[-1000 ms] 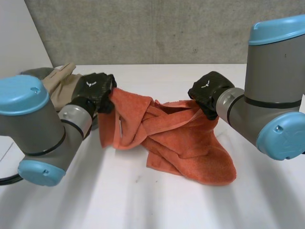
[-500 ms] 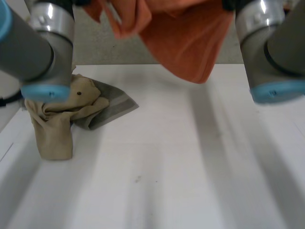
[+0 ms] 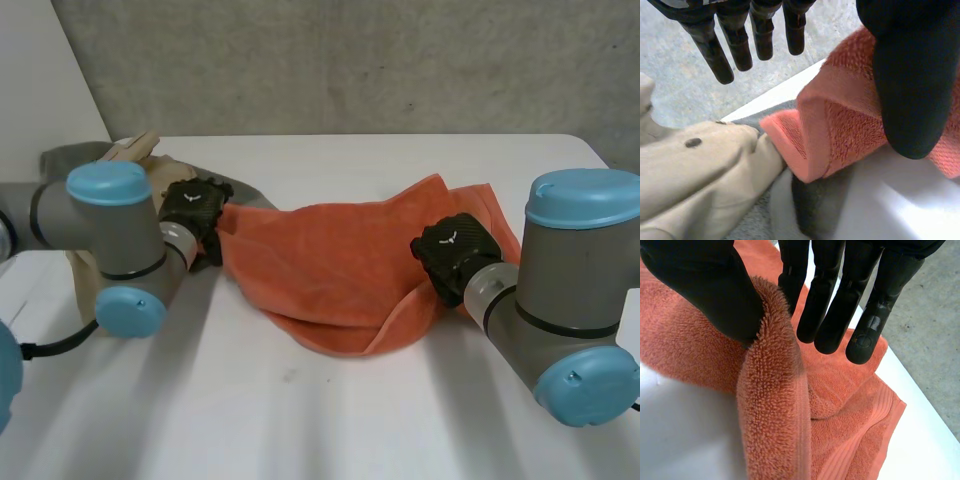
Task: Fold the laundry.
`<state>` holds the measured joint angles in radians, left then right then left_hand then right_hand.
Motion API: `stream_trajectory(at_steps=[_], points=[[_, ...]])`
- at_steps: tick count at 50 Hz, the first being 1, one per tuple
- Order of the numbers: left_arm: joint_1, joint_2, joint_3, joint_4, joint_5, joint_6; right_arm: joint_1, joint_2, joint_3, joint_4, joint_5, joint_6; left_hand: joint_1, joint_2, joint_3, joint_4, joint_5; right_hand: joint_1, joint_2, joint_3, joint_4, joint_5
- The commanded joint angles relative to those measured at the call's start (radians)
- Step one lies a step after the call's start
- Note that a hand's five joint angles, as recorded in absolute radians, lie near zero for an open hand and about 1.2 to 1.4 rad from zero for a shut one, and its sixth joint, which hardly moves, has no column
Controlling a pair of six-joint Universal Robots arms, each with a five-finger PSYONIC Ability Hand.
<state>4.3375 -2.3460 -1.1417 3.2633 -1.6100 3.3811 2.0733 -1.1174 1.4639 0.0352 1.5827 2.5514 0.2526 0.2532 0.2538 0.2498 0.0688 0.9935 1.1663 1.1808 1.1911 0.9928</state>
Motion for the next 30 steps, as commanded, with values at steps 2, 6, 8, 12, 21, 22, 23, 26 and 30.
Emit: stream_trajectory(at_steps=[2, 6, 8, 12, 21, 22, 23, 26, 30], points=[[0.007, 0.252, -0.239, 0.047, 0.038, 0.006, -0.019, -0.005, 0.033, -0.021, 0.005, 0.033, -0.01, -0.01, -0.011, -0.007, 0.0, 0.403, 0.23, 0.215, 0.205, 0.229], [0.013, 0.385, -0.421, 0.107, 0.12, 0.009, -0.028, -0.012, 0.061, -0.052, 0.005, 0.033, 0.148, 0.148, 0.147, 0.151, 0.158, 0.403, 0.23, 0.215, 0.205, 0.229], [0.027, 0.456, -0.533, 0.142, 0.18, 0.023, -0.028, -0.013, 0.07, -0.067, 0.005, 0.032, 0.213, 0.212, 0.212, 0.216, 0.222, 0.403, 0.23, 0.215, 0.205, 0.229], [0.047, 0.519, -0.665, 0.156, 0.248, 0.073, -0.03, -0.013, 0.078, -0.074, 0.005, 0.032, 0.383, 0.383, 0.382, 0.386, 0.393, 0.403, 0.23, 0.215, 0.205, 0.229], [0.059, 0.513, -0.747, 0.131, 0.271, 0.169, -0.024, -0.015, 0.079, -0.078, 0.005, 0.032, 0.636, 0.636, 0.635, 0.639, 0.645, 0.403, 0.23, 0.215, 0.205, 0.229], [0.059, 0.505, -0.744, 0.128, 0.271, 0.169, -0.024, -0.015, 0.079, -0.078, 0.005, 0.032, 0.636, 0.636, 0.635, 0.639, 0.645, 0.403, 0.23, 0.215, 0.205, 0.229], [0.059, 0.479, -0.734, 0.122, 0.269, 0.169, -0.022, -0.015, 0.079, -0.078, 0.005, 0.032, 0.633, 0.633, 0.632, 0.636, 0.643, 0.403, 0.23, 0.215, 0.205, 0.229], [0.056, 0.429, -0.719, 0.124, 0.269, 0.172, -0.022, -0.015, 0.081, -0.078, 0.005, 0.032, 0.595, 0.595, 0.594, 0.598, 0.605, 0.403, 0.23, 0.215, 0.205, 0.229], [0.05, 0.366, -0.664, 0.133, 0.262, 0.17, -0.021, -0.015, 0.084, -0.075, 0.005, 0.032, 0.358, 0.357, 0.356, 0.36, 0.367, 0.403, 0.23, 0.215, 0.205, 0.229]])
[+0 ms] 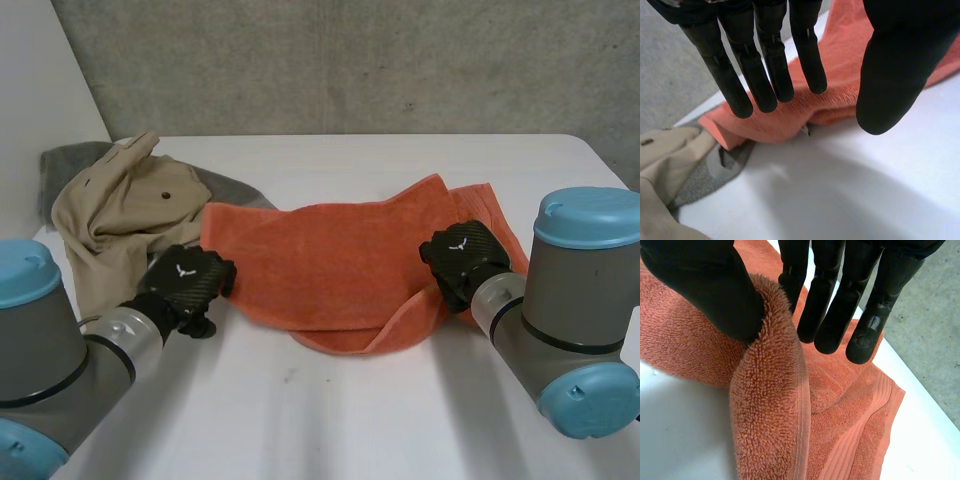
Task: Fold the laundry.
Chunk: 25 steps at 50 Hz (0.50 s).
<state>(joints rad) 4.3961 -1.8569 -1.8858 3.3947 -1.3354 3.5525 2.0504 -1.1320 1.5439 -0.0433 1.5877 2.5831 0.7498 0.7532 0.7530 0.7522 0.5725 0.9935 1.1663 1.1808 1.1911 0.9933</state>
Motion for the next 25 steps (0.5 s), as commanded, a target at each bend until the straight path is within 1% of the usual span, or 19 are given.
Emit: stream_trajectory(at_steps=[1, 4, 6, 13, 15, 20, 25], points=[[-0.012, -0.143, 0.111, 0.005, -0.018, -0.001, 0.002, 0.0, 0.007, 0.003, 0.0, 0.0, -0.172, -0.175, -0.175, -0.174, -0.169, 0.403, 0.23, 0.215, 0.205, 0.228], [-0.02, -0.192, 0.18, 0.005, -0.03, -0.003, 0.004, -0.002, 0.018, 0.0, 0.0, 0.0, -0.272, -0.275, -0.275, -0.274, -0.269, 0.403, 0.23, 0.215, 0.205, 0.228], [-0.023, -0.218, 0.212, 0.003, -0.034, -0.009, 0.004, -0.002, 0.021, 0.0, 0.0, 0.0, -0.284, -0.287, -0.287, -0.286, -0.281, 0.403, 0.23, 0.215, 0.205, 0.228], [-0.09, -0.317, 0.353, 0.005, -0.039, -0.01, -0.006, -0.002, 0.022, -0.001, 0.0, -0.001, -0.284, -0.287, -0.287, -0.286, -0.281, 0.403, 0.23, 0.215, 0.205, 0.228], [-0.099, -0.338, 0.385, 0.005, -0.047, -0.012, -0.006, -0.002, 0.022, -0.001, 0.0, -0.001, -0.287, -0.29, -0.29, -0.289, -0.284, 0.403, 0.23, 0.215, 0.205, 0.228], [-0.122, -0.412, 0.491, 0.005, -0.097, -0.007, -0.006, -0.002, 0.027, -0.001, 0.0, -0.003, -0.269, -0.273, -0.272, -0.272, -0.267, 0.403, 0.23, 0.215, 0.205, 0.228], [-0.138, -0.472, 0.56, 0.003, -0.11, -0.003, -0.003, -0.002, 0.032, -0.001, 0.0, -0.008, -0.211, -0.214, -0.214, -0.213, -0.208, 0.403, 0.23, 0.215, 0.205, 0.228]])
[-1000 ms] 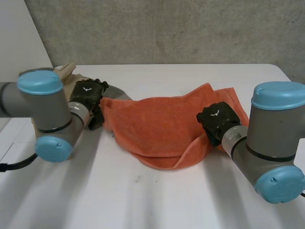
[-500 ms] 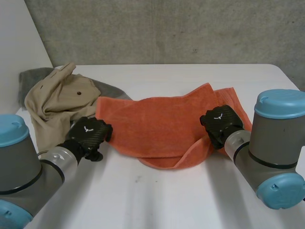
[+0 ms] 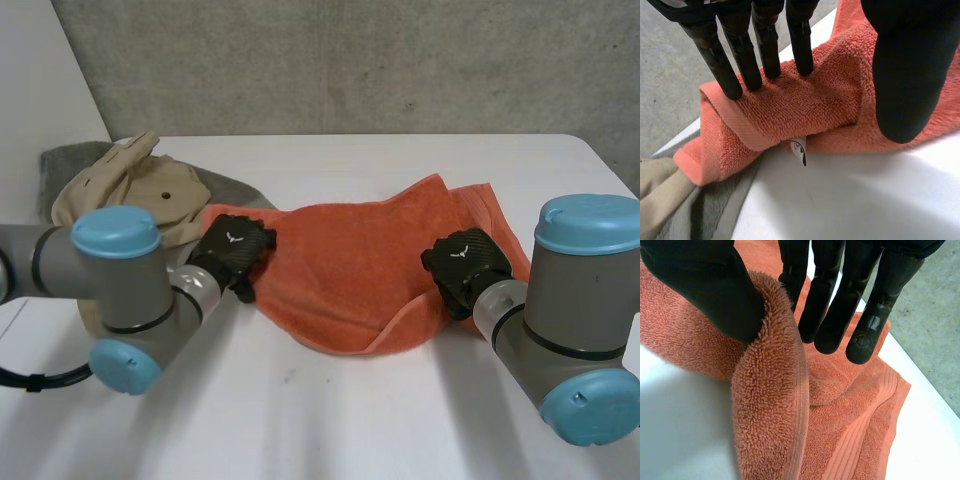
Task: Fold the laundry.
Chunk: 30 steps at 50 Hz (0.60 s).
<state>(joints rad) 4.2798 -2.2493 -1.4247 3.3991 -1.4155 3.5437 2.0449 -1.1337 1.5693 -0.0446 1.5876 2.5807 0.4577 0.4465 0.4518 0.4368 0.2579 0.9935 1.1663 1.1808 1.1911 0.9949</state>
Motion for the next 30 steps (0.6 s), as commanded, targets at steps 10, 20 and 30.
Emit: stream_trajectory(at_steps=[10, 20, 30], points=[[-0.026, -0.104, 0.139, -0.006, -0.031, 0.006, 0.0, 0.0, -0.002, -0.001, 0.0, -0.013, 0.937, 0.948, 0.943, 0.958, 0.962, 0.403, 0.23, 0.215, 0.205, 0.227], [-0.035, 0.125, 0.0, -0.063, -0.04, 0.009, 0.003, -0.076, 0.003, 0.194, -0.006, -0.147, 0.939, 0.95, 0.944, 0.959, 0.964, 0.403, 0.23, 0.215, 0.205, 0.227], [-0.026, 0.254, -0.152, -0.089, -0.037, 0.011, -0.005, -0.139, -0.101, 0.333, -0.023, -0.192, 0.939, 0.95, 0.944, 0.959, 0.964, -0.483, -0.656, -0.67, -0.68, -0.659]])
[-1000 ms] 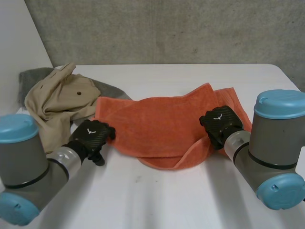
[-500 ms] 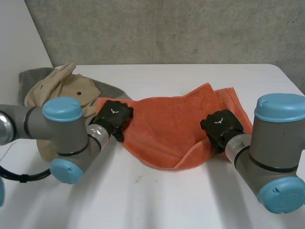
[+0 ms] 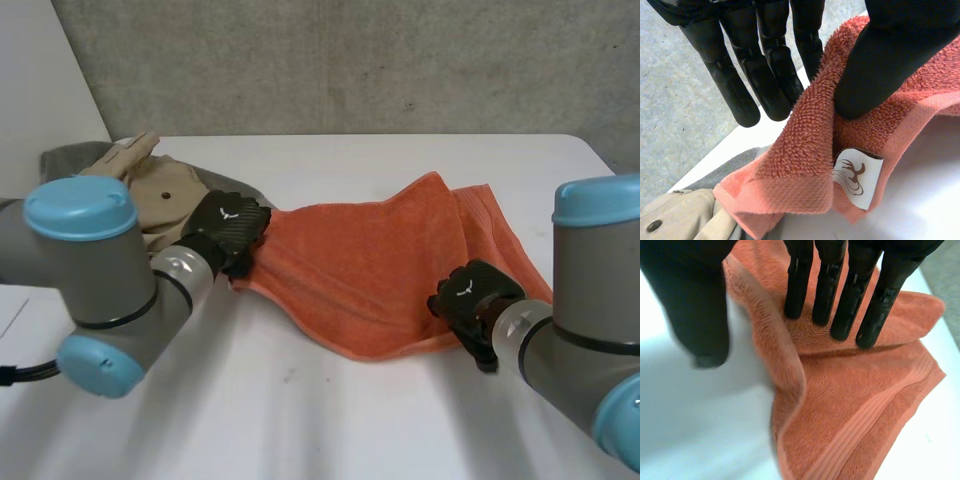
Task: Fold the laundry.
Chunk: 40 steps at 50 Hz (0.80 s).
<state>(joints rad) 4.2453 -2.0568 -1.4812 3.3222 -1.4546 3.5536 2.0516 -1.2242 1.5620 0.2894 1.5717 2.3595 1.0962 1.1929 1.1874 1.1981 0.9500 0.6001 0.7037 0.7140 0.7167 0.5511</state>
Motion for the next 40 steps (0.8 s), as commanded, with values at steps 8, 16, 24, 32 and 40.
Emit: stream_trajectory(at_steps=[8, 16, 24, 32, 40], points=[[0.027, 0.07, -0.14, -0.018, -0.001, 0.001, -0.103, -0.049, -0.229, 0.004, -0.03, 0.038, 0.3, 0.203, 0.209, 0.198, 0.272, -0.086, -0.19, -0.2, -0.203, -0.212], [0.053, 0.118, -0.179, -0.032, -0.001, 0.001, -0.117, 0.101, -0.316, 0.036, -0.153, -0.201, 0.3, 0.203, 0.209, 0.198, 0.272, -0.084, -0.187, -0.198, -0.2, -0.209], [0.061, 0.144, -0.197, -0.035, -0.001, 0.001, -0.189, 0.218, -0.402, 0.04, -0.213, -0.309, 0.3, 0.203, 0.209, 0.198, 0.272, -0.045, -0.149, -0.159, -0.162, -0.171], [0.076, 0.155, -0.2, -0.033, -0.001, 0.001, -0.318, 0.195, -0.349, 0.057, -0.213, 0.146, 0.3, 0.203, 0.209, 0.198, 0.272, -0.04, -0.143, -0.153, -0.156, -0.165], [0.074, 0.161, -0.191, -0.032, -0.001, -0.001, -0.412, 0.075, -0.045, 0.027, -0.28, 0.408, 0.3, 0.203, 0.209, 0.198, 0.272, -0.04, -0.143, -0.153, -0.156, -0.165]])
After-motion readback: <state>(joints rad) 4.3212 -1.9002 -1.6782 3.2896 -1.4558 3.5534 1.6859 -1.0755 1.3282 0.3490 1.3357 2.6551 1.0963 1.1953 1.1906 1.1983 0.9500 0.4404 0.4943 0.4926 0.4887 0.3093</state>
